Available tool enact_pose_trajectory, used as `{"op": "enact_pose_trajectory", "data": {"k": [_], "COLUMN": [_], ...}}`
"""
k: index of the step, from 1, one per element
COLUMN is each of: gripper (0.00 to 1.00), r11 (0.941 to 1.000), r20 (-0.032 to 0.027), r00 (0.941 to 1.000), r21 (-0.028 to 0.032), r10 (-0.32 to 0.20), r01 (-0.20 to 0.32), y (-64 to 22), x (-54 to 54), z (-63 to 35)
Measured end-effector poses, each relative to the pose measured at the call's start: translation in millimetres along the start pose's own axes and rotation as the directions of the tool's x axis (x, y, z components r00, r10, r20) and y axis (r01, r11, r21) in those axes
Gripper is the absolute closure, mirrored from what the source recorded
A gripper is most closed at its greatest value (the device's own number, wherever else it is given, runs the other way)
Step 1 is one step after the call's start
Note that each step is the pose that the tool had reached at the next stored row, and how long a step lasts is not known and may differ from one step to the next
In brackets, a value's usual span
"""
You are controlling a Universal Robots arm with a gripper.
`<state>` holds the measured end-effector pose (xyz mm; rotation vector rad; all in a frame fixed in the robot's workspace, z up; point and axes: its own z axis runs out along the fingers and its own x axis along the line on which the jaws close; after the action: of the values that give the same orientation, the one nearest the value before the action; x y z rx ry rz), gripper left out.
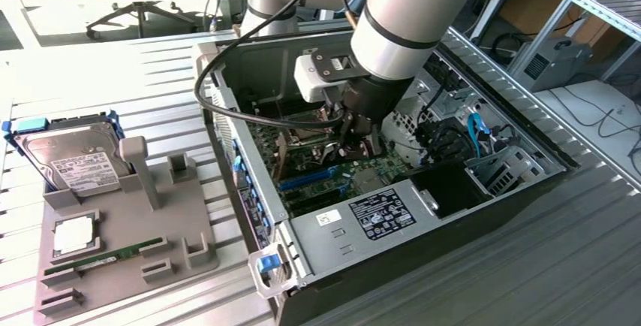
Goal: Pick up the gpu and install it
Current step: 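Insert the gpu into the slot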
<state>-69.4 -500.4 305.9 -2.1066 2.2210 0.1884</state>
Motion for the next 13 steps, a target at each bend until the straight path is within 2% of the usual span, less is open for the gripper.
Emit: {"op": "enact_pose_trajectory", "data": {"k": [13], "gripper": [0.73], "r11": [1.0000], "r20": [-0.0004], "r00": [1.0000], "r21": [0.0000], "r10": [0.000], "r01": [0.000], "y": [3.5], "x": [0.5], "z": [2.2]}}
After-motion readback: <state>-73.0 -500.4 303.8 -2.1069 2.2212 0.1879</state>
